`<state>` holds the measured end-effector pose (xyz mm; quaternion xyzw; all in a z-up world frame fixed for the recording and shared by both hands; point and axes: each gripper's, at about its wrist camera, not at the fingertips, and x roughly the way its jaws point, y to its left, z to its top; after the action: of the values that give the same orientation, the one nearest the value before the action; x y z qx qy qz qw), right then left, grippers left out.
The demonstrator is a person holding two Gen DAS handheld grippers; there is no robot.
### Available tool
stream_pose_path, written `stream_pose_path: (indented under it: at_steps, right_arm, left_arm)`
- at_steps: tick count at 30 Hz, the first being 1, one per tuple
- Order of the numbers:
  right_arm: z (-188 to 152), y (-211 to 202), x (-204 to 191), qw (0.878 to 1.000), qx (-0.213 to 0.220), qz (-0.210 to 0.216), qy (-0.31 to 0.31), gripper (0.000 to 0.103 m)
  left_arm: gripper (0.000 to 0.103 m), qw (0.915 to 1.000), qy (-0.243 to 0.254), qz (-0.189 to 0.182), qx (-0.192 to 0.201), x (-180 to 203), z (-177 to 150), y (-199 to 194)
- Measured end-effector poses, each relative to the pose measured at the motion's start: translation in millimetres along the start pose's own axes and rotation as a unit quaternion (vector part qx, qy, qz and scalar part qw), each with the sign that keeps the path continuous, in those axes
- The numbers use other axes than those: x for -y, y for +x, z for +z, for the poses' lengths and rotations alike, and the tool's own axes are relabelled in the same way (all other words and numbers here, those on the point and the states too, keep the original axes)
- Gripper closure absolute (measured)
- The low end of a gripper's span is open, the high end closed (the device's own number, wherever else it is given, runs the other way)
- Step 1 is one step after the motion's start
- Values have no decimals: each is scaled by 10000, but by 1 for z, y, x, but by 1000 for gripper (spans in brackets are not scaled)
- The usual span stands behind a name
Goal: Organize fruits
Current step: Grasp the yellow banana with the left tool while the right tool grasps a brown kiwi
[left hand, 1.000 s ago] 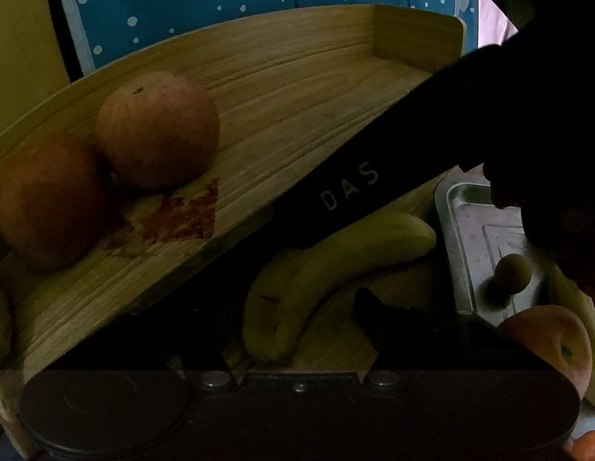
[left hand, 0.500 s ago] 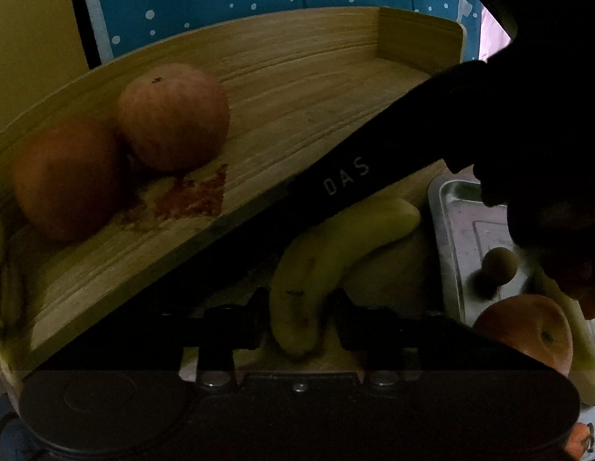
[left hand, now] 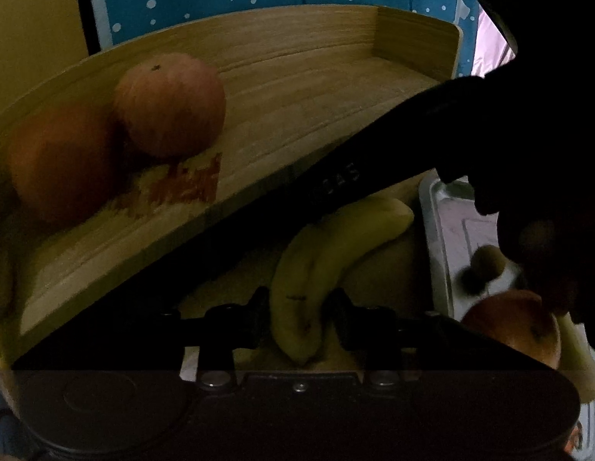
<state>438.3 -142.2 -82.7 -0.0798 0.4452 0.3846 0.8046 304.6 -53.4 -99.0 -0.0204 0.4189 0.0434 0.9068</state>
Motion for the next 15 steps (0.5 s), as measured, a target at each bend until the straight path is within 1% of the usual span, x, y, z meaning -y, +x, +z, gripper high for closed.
stream_pose_path:
  at_steps: [7,12,15]
  right_arm:
    - [-18,-13,-16,9998,-160,108,-33,73]
    - [-34,-20,-35,9995,-263,166,-46,73]
    - [-40,-21,-41,9995,-288,117,-32,73]
  left_arm:
    - [68,9998,-105,-88,-151,-9,-24,-24]
    - [68,9994,-159,-20,-308,-22,-50,-50]
    - [68,9989,-206,40,-419,-33,-64,-65]
